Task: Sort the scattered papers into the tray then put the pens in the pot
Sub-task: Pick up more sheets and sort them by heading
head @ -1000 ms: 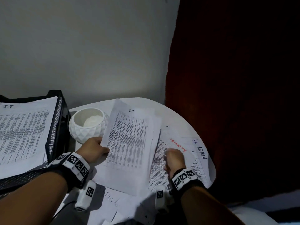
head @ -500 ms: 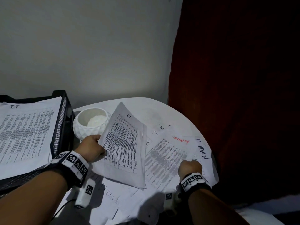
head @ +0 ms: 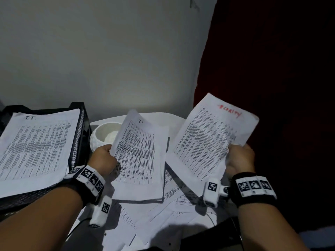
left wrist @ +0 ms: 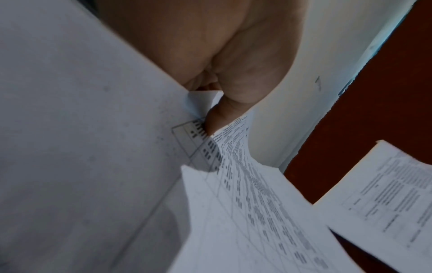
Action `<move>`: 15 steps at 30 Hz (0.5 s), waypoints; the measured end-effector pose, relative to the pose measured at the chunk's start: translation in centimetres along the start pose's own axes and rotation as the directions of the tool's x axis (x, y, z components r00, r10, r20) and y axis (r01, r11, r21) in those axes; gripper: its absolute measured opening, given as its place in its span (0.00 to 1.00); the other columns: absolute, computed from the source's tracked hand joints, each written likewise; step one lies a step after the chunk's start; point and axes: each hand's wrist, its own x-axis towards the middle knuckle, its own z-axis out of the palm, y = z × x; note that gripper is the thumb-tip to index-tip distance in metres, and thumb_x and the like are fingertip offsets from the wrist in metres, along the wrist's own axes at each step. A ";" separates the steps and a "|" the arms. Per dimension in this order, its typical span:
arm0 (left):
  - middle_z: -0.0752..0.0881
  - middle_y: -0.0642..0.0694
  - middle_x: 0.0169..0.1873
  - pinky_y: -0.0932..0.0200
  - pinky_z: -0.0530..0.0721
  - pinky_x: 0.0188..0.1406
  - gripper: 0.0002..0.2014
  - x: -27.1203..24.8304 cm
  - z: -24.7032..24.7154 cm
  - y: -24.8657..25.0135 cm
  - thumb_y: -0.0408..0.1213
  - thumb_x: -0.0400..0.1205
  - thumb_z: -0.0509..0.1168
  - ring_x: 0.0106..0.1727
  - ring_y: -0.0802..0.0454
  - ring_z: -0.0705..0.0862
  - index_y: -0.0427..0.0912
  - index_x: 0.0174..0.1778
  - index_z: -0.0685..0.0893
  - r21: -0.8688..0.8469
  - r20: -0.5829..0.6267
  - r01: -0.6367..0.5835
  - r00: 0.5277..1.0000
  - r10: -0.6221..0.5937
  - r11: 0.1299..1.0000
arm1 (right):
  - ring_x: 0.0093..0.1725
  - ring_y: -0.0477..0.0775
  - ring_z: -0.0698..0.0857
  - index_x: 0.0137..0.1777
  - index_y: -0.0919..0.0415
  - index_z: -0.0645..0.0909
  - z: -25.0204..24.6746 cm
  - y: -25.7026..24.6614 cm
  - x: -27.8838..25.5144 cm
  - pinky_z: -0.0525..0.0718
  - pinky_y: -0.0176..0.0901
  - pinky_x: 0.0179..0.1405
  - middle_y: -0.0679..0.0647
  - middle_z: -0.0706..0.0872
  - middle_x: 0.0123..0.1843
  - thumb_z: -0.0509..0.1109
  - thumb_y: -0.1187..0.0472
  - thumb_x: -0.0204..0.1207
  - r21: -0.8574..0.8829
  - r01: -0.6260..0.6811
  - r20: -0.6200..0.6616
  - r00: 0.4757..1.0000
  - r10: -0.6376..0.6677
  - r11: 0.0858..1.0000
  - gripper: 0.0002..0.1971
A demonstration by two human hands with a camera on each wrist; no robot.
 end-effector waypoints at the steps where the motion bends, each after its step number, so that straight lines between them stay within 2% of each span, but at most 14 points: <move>1: 0.88 0.45 0.35 0.66 0.74 0.29 0.14 0.0 -0.1 0.1 0.18 0.77 0.64 0.35 0.55 0.82 0.39 0.49 0.87 -0.009 -0.015 0.006 1.000 -0.006 1.000 | 0.46 0.62 0.91 0.59 0.63 0.87 -0.3 -0.4 0.1 0.92 0.51 0.45 0.63 0.92 0.52 0.64 0.78 0.80 0.023 -0.019 0.019 1.000 0.019 1.000 0.16; 2: 0.88 0.45 0.36 0.65 0.75 0.30 0.14 -0.1 -0.3 0.2 0.18 0.77 0.64 0.36 0.52 0.83 0.40 0.48 0.87 -0.018 -0.028 0.005 1.000 -0.005 1.000 | 0.47 0.64 0.91 0.58 0.62 0.86 -0.4 -0.8 -0.1 0.91 0.55 0.46 0.64 0.92 0.53 0.62 0.78 0.81 0.027 -0.045 0.044 0.998 0.043 0.999 0.16; 4: 0.89 0.44 0.37 0.62 0.78 0.33 0.14 0.0 -0.4 0.2 0.19 0.77 0.64 0.38 0.47 0.85 0.44 0.45 0.87 -0.022 -0.054 0.001 0.999 -0.002 1.000 | 0.43 0.60 0.88 0.56 0.59 0.83 -0.5 -1.3 -0.3 0.85 0.47 0.39 0.60 0.89 0.48 0.61 0.76 0.85 0.009 -0.081 0.095 0.992 0.079 0.997 0.13; 6: 0.89 0.44 0.35 0.57 0.83 0.37 0.14 0.0 -0.7 0.2 0.21 0.75 0.64 0.39 0.43 0.87 0.47 0.42 0.86 -0.006 -0.087 0.006 0.996 -0.007 1.000 | 0.43 0.58 0.87 0.62 0.60 0.82 -0.3 -1.4 -0.4 0.82 0.45 0.37 0.59 0.88 0.49 0.61 0.75 0.87 0.011 -0.112 0.131 0.985 0.109 0.994 0.13; 9: 0.89 0.43 0.33 0.53 0.86 0.39 0.13 0.0 -0.9 0.2 0.22 0.75 0.62 0.38 0.41 0.87 0.45 0.40 0.86 0.032 -0.110 0.006 0.994 -0.003 0.999 | 0.41 0.58 0.87 0.67 0.66 0.81 0.0 -1.2 -0.9 0.85 0.44 0.36 0.63 0.89 0.49 0.61 0.74 0.87 -0.033 -0.124 0.168 0.977 0.128 0.992 0.13; 12: 0.88 0.43 0.32 0.58 0.80 0.33 0.13 -0.2 -0.9 0.3 0.22 0.75 0.63 0.36 0.42 0.86 0.44 0.39 0.86 0.071 -0.119 -0.002 0.993 0.010 0.997 | 0.38 0.55 0.84 0.63 0.69 0.80 0.1 -1.2 -1.1 0.82 0.33 0.20 0.61 0.85 0.43 0.62 0.74 0.88 -0.057 -0.147 0.191 0.969 0.156 0.987 0.09; 13: 0.88 0.44 0.31 0.59 0.79 0.32 0.12 -0.3 -0.9 0.4 0.22 0.75 0.63 0.36 0.43 0.86 0.45 0.39 0.86 0.074 -0.115 -0.003 0.993 0.012 0.997 | 0.41 0.59 0.87 0.60 0.70 0.81 0.1 -1.0 -0.9 0.84 0.33 0.22 0.63 0.86 0.43 0.62 0.74 0.88 -0.068 -0.156 0.195 0.967 0.166 0.985 0.08; 14: 0.88 0.45 0.31 0.59 0.79 0.32 0.12 -0.3 -0.9 0.4 0.23 0.75 0.62 0.36 0.43 0.86 0.45 0.38 0.86 0.081 -0.108 0.003 0.994 0.006 0.997 | 0.45 0.64 0.89 0.59 0.70 0.83 0.1 -0.7 -0.6 0.91 0.39 0.33 0.66 0.88 0.46 0.62 0.74 0.87 -0.078 -0.158 0.198 0.965 0.170 0.984 0.09; 15: 0.88 0.45 0.30 0.58 0.80 0.33 0.12 -0.3 -0.9 0.4 0.23 0.74 0.62 0.37 0.42 0.86 0.45 0.37 0.85 0.080 -0.105 0.005 0.994 0.003 0.997 | 0.52 0.69 0.91 0.61 0.68 0.84 0.1 -0.3 -0.2 0.94 0.52 0.49 0.68 0.91 0.51 0.62 0.74 0.86 -0.074 -0.163 0.194 0.965 0.174 0.984 0.11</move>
